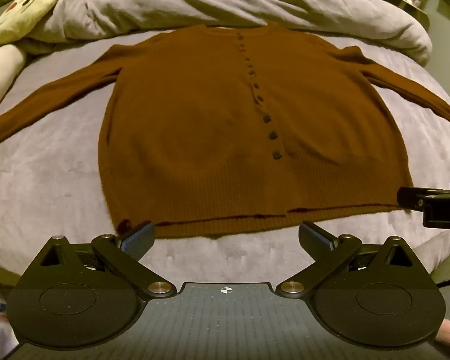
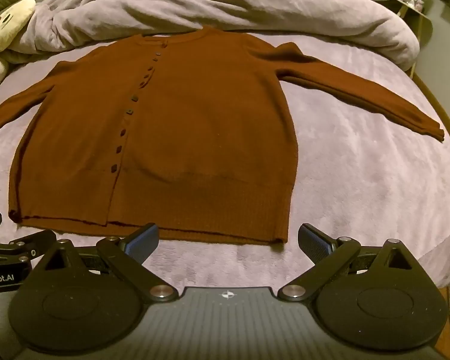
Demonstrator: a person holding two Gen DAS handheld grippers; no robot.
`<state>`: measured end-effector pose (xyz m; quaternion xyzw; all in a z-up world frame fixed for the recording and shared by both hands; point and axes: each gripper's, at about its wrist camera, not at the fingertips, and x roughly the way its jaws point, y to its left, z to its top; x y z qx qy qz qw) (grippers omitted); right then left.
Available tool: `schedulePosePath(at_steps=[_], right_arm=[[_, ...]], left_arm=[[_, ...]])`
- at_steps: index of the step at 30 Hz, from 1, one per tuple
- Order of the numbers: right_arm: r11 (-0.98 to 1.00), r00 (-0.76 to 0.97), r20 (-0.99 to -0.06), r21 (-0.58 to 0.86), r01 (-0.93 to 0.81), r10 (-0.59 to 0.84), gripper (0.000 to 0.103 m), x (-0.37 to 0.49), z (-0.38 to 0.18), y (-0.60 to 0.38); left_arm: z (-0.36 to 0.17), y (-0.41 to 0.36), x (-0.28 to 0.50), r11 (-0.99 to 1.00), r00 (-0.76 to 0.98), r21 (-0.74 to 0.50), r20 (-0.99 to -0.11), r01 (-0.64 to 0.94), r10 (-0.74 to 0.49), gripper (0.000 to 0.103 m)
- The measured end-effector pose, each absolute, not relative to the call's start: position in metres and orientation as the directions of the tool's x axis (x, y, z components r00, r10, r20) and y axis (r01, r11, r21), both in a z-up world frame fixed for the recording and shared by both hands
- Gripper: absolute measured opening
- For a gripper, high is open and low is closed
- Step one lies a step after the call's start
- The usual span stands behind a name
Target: Fold small clothes
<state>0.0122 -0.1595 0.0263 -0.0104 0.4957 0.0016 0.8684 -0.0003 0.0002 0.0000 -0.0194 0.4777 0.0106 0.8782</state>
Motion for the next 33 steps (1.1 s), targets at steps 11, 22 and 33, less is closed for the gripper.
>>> schedulePosePath(at_steps=[11,22,33], right_arm=[[1.000,0.519,-0.855,-0.014,-0.020,-0.002,0.099,0.0103,0.0279,-0.1583],[1.000,0.525,-0.851,-0.002,-0.022,0.009,0.099,0.0092,0.0295,-0.1587],[1.000,0.530,-0.848,0.009,-0.026,0.022,0.099,0.0092,0.0305,-0.1615]], left_arm=[[0.0008,0.0042,0.0004,0.999,0.544,-0.029,-0.839,-0.035,-0.005,0.103],[0.0000,0.0023,-0.0005,0.999,0.546,-0.026,-0.838,-0.037,-0.002,0.103],[-0.0011,0.0047,-0.0007,0.997,0.545,-0.061,-0.838,-0.041,-0.029,0.103]])
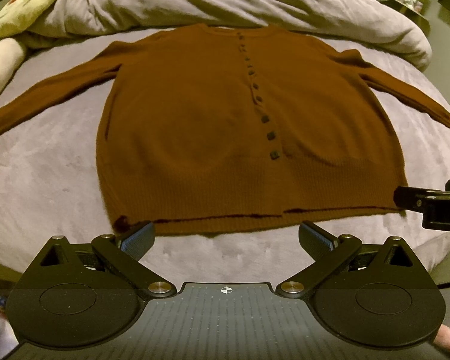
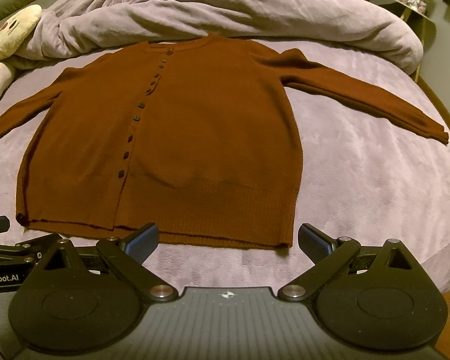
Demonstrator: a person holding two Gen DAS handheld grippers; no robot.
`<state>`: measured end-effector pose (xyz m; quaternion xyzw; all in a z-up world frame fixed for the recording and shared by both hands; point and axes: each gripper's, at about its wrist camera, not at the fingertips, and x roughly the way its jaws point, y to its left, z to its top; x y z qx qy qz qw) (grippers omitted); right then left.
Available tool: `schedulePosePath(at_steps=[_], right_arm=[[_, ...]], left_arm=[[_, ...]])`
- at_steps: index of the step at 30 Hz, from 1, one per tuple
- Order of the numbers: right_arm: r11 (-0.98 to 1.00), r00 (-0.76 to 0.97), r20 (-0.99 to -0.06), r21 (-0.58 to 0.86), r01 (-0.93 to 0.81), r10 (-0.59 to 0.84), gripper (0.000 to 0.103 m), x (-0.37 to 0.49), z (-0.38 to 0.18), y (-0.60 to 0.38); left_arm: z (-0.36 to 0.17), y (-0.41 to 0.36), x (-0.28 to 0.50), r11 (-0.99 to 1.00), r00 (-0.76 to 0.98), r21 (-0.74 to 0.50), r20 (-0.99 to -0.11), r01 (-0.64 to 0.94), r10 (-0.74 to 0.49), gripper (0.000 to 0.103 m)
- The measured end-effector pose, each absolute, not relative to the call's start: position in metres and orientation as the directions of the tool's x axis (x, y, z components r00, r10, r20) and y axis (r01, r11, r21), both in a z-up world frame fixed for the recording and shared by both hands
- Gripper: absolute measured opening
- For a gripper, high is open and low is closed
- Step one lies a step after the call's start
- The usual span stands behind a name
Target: Fold small clothes
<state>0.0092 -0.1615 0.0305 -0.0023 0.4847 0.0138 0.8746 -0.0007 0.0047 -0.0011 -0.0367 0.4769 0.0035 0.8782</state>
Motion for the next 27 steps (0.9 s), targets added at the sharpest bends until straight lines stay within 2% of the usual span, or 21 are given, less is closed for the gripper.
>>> schedulePosePath(at_steps=[27], right_arm=[[0.999,0.537,-0.842,0.048,-0.024,0.053,0.099,0.0105,0.0306,-0.1674]], left_arm=[[0.0021,0.0015,-0.0018,0.997,0.541,-0.080,-0.839,-0.014,-0.060,0.103]])
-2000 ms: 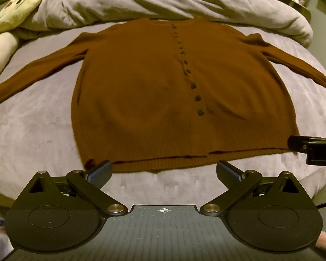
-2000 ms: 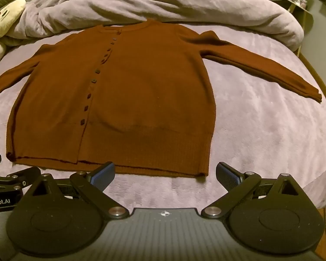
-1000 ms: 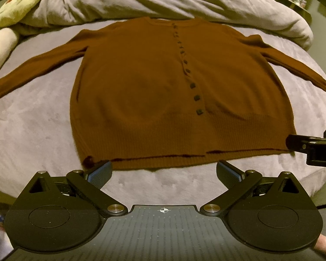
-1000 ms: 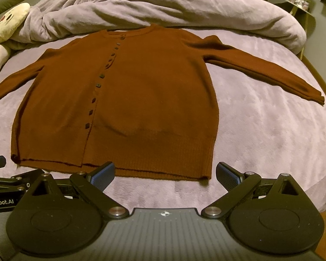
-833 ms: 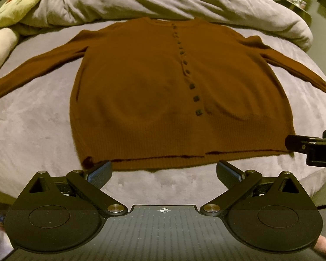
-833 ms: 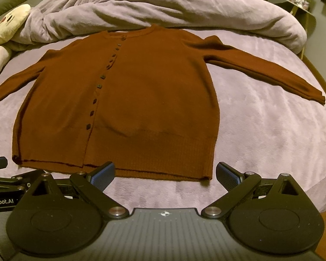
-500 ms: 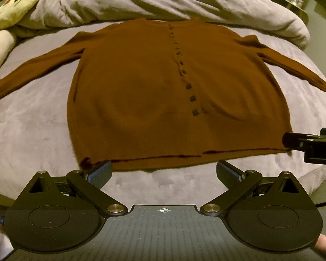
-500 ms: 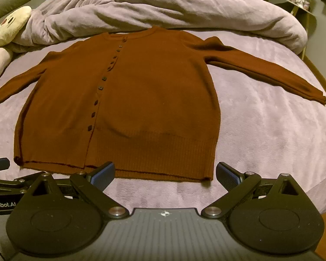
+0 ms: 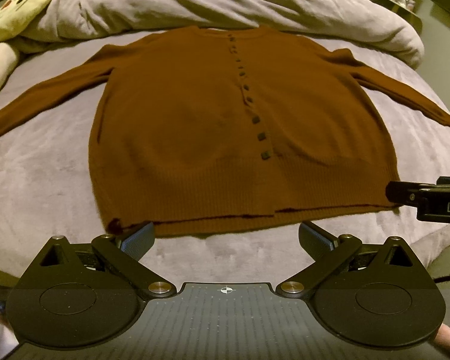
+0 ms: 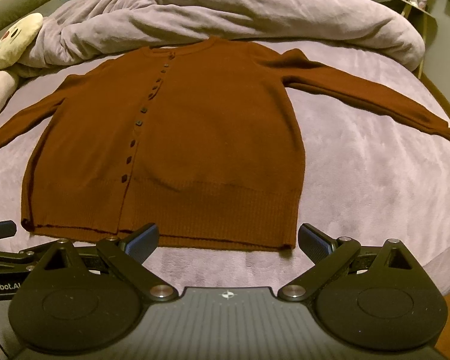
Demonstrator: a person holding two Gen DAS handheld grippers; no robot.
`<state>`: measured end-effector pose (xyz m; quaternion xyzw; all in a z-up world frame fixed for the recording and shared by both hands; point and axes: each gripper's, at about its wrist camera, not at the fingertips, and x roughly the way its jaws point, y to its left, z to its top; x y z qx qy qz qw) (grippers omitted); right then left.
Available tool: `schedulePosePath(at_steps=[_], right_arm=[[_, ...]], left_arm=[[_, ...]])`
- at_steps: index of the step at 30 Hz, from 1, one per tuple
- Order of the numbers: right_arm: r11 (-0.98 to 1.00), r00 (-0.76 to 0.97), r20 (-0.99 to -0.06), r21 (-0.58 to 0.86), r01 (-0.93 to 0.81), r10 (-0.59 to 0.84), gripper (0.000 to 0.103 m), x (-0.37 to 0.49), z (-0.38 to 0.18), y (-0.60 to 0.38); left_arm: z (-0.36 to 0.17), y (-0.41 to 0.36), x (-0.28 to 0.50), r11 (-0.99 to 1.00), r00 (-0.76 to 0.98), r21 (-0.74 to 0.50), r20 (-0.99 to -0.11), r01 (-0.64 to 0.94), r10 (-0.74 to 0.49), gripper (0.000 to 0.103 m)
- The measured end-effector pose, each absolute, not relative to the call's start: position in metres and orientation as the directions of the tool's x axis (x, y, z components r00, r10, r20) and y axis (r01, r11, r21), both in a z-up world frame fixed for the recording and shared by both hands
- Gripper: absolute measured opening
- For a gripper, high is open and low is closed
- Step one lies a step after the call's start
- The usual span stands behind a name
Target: Fold small clothes
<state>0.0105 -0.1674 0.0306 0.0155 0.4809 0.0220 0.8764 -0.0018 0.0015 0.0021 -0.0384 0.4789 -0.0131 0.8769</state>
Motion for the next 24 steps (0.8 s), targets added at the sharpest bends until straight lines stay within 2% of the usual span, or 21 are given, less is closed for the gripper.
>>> schedulePosePath(at_steps=[24], right_arm=[[0.996,0.520,-0.850,0.084,-0.018,0.081,0.099,0.019,0.023,-0.176]], left_arm=[[-0.001,0.001,0.009,0.997,0.515,-0.065,-0.857,-0.034,-0.038,0.103]])
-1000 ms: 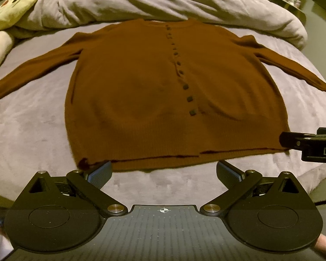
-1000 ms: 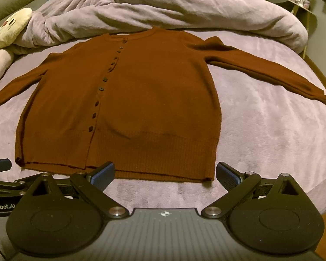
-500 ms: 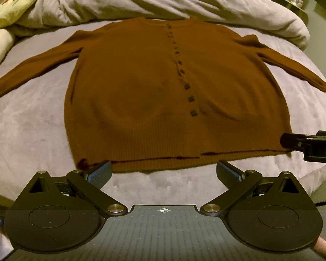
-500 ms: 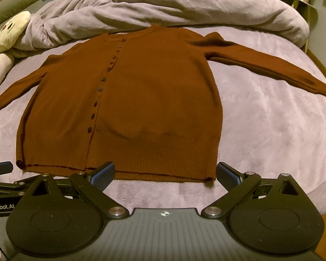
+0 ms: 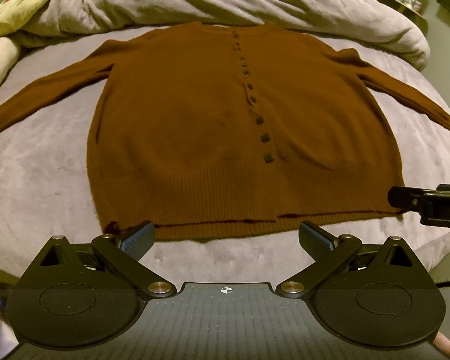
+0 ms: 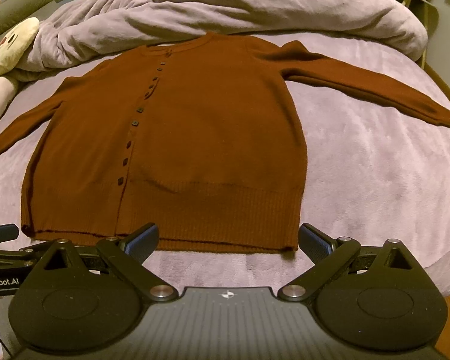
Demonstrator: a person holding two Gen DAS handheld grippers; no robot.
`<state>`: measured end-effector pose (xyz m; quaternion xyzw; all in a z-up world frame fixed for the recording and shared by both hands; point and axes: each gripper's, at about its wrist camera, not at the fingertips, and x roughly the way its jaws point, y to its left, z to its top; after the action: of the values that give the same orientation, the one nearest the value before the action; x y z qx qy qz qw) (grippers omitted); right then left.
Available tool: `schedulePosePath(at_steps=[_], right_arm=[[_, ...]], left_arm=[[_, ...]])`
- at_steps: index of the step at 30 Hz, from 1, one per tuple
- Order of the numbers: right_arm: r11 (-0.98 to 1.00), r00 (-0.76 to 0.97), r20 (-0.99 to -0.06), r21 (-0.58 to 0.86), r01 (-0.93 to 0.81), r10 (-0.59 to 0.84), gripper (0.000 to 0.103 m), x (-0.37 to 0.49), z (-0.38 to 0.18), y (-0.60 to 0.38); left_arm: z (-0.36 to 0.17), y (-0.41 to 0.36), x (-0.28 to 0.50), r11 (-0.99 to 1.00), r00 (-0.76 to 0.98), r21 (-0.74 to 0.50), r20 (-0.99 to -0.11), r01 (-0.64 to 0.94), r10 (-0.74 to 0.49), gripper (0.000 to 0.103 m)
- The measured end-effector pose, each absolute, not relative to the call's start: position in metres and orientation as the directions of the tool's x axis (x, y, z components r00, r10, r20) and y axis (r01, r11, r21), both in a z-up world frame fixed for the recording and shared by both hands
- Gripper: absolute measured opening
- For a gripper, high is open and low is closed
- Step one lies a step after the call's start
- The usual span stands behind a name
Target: Fold small clothes
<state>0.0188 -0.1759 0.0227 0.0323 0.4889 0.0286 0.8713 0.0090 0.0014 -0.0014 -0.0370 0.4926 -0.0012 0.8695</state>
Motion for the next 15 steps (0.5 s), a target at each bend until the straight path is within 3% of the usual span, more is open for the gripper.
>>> schedulePosePath(at_steps=[15], right_arm=[[0.989,0.552,-0.822,0.140,-0.045,0.141,0.099,0.0177,0.0205,-0.1783]], left_arm=[[-0.0054,0.0026,0.0124,0.997,0.531,-0.065,-0.847,-0.050,-0.029,0.103]])
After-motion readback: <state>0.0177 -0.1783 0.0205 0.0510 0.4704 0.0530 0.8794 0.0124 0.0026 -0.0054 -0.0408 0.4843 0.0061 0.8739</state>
